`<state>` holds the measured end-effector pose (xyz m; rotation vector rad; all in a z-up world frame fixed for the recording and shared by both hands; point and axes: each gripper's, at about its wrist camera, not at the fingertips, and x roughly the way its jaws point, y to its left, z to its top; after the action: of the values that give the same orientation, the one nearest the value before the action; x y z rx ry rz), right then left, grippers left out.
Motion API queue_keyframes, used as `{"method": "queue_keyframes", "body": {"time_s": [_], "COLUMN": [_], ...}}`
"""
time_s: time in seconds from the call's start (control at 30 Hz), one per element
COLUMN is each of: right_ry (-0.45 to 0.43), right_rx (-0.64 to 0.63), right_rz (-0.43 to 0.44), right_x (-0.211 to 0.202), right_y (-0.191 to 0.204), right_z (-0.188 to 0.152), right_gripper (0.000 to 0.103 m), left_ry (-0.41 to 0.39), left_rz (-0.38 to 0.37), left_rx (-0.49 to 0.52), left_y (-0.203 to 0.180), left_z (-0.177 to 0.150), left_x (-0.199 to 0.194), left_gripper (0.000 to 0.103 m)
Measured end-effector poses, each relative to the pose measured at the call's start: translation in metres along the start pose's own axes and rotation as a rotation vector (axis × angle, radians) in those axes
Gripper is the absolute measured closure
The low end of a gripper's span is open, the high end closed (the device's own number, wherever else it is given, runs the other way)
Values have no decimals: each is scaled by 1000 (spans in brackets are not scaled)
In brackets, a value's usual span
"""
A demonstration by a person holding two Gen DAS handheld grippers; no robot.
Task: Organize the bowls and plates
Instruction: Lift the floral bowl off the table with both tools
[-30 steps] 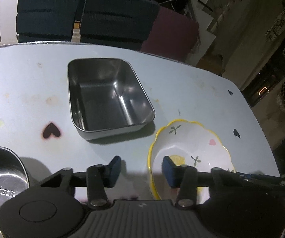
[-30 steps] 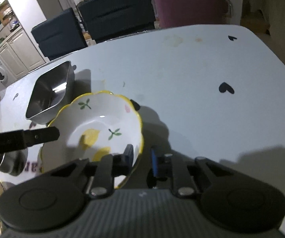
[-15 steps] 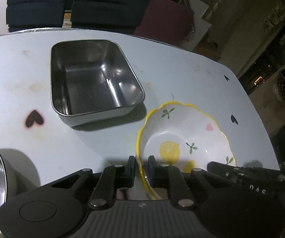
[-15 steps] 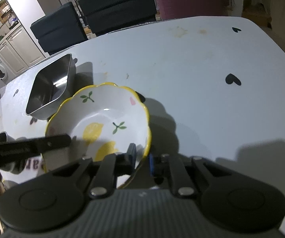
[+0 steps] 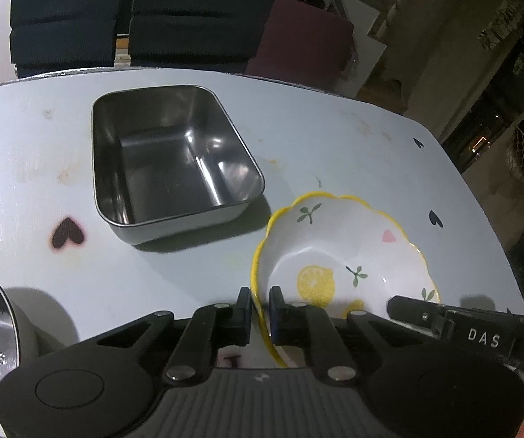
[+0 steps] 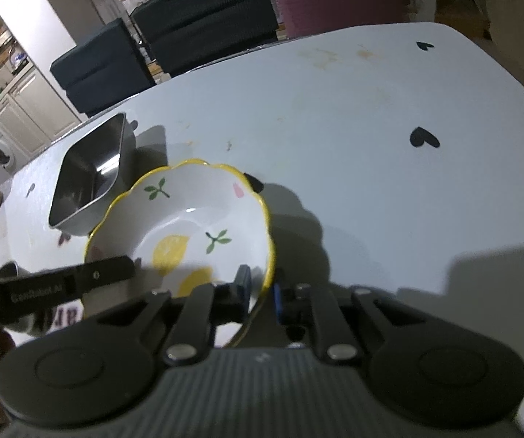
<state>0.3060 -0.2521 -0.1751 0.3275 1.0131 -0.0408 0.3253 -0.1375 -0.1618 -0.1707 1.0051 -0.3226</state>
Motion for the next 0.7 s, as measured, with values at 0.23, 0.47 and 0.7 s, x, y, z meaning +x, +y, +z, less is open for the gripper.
{"method": "queue_keyframes", "body": {"time_s": [0.23, 0.47, 0.7], "right_ry": [-35, -90, -156], "right_rx": [11, 11, 5], "right_rz": [-22, -24, 1], "right_x": [-8, -30, -63], "right_y": [1, 3, 12], "right_z": [-5, -5, -12], "right_gripper": [91, 92, 92], "left_ry": [-40, -83, -144], "left_rz": [9, 9, 19], "left_rx": [55, 67, 66], "left_y": [-10, -17, -21], "left_z": [-1, -1, 0], "left_x": [-8, -31, -70], "left_gripper": [93, 93, 94]}}
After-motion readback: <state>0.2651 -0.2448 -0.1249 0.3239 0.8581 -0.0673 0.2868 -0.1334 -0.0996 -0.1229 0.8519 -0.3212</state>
